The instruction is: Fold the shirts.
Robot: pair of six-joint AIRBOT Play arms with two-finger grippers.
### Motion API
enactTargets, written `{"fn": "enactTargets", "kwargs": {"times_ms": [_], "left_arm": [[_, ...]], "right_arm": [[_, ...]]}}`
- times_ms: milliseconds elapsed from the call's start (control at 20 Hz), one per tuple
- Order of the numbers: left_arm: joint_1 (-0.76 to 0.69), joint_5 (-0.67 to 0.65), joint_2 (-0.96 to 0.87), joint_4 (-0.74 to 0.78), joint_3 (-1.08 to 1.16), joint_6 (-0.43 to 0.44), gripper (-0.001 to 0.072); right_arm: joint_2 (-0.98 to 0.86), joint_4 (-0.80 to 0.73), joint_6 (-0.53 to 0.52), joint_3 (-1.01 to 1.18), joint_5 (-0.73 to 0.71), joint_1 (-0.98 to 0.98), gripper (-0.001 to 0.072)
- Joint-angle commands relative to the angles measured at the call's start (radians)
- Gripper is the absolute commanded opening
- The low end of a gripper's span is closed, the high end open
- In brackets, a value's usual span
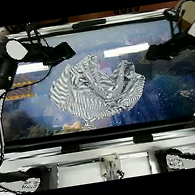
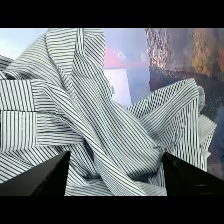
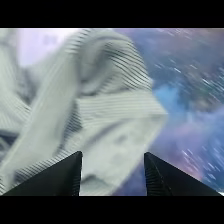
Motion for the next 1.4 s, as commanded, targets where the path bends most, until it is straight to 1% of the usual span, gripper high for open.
{"fn": "enactTargets", "kwargs": {"times_ms": [0,100,200,300,400,450,500,600,750,950,1150,1200,1250,1300,1350], "left_arm": [[-0.085,-0.033,-0.039,-0.007,0.026,0.059,0.0720],[-0.160,-0.005,-0.084,-0.007,0.027,0.113,0.0720],[-0.229,-0.008,-0.129,-0.007,0.027,0.192,0.0720],[-0.266,-0.005,-0.166,-0.006,0.027,0.232,0.0720],[-0.282,-0.004,-0.199,-0.007,0.027,0.250,0.0720],[-0.289,-0.006,-0.214,-0.008,0.027,0.272,0.0720],[-0.294,-0.010,-0.228,-0.008,0.027,0.302,0.0720],[-0.300,-0.045,-0.249,-0.011,0.027,0.351,0.0720],[-0.304,-0.120,-0.267,-0.011,0.026,0.463,0.0720],[-0.304,-0.071,-0.282,-0.011,0.026,0.473,0.0720],[-0.315,-0.067,-0.306,-0.011,0.026,0.480,0.0719],[-0.318,-0.066,-0.314,-0.011,0.026,0.480,0.0709],[-0.321,-0.066,-0.321,-0.011,0.026,0.480,0.0613],[-0.320,-0.066,-0.327,-0.011,0.026,0.480,0.0471],[-0.319,-0.066,-0.333,-0.010,0.026,0.480,0.0377]], "right_arm": [[0.047,-0.075,0.037,-0.075,0.129,-0.062,0.0490],[0.084,0.000,0.013,-0.217,0.142,-0.063,0.0498],[0.147,0.109,-0.007,-0.387,0.101,-0.056,0.0498],[0.216,0.140,-0.007,-0.555,0.047,-0.054,0.0498],[0.260,0.146,-0.007,-0.679,0.019,-0.054,0.0499],[0.273,0.172,-0.008,-0.731,0.009,-0.053,0.0600],[0.276,0.207,-0.010,-0.768,0.003,-0.053,0.0676],[0.276,0.270,-0.010,-0.813,-0.024,-0.053,0.0676],[0.276,0.329,-0.008,-0.839,-0.072,-0.053,0.0676],[0.275,0.365,0.016,-0.844,-0.138,-0.021,0.0676],[0.250,0.366,0.054,-0.844,-0.273,0.111,0.0675],[0.235,0.366,0.067,-0.844,-0.305,0.134,0.0675],[0.220,0.366,0.084,-0.844,-0.327,0.148,0.0675],[0.209,0.367,0.092,-0.844,-0.342,0.158,0.0675],[0.202,0.367,0.097,-0.844,-0.351,0.160,0.0675]]}}
